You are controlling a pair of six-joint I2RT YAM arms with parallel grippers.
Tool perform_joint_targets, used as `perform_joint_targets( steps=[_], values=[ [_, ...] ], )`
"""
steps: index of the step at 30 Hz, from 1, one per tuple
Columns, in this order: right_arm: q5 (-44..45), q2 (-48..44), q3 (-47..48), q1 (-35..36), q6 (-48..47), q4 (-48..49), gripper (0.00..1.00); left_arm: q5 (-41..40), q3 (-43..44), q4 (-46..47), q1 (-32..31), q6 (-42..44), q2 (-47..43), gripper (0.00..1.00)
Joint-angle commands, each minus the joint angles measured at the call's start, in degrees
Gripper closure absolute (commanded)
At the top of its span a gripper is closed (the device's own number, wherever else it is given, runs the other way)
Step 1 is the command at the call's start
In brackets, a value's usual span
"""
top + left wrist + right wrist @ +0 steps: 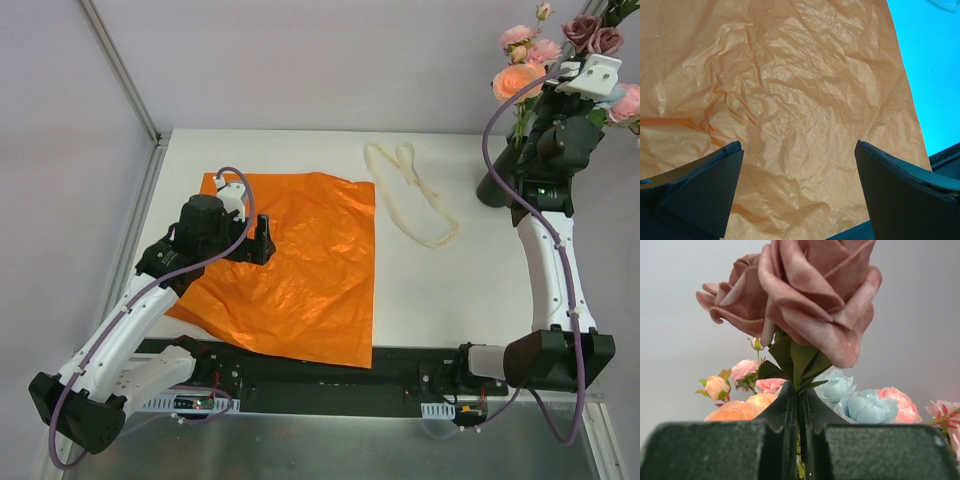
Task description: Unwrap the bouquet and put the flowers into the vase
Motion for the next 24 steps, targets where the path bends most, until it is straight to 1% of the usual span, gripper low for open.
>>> perform_joint_targets(
  steps=[1,15,24],
  values=[
    [0.05,1.56,4.14,-1.08,3.5,4.43,1.0,-1.62,-0.19,0.42,-0.41,1.4,-1.4,0.01],
    [-3.11,8.68,3.18,-4.24,6.93,9.53,1.0,-2.94,-0.1,0.51,-0.41,1.4,-1.32,0.01],
    [-3.81,10.44,-2.53,-5.56,8.86,12.16,1.0,-3.2,0.07,0.42,-0.41,1.31,-0.96,0.01]
  ],
)
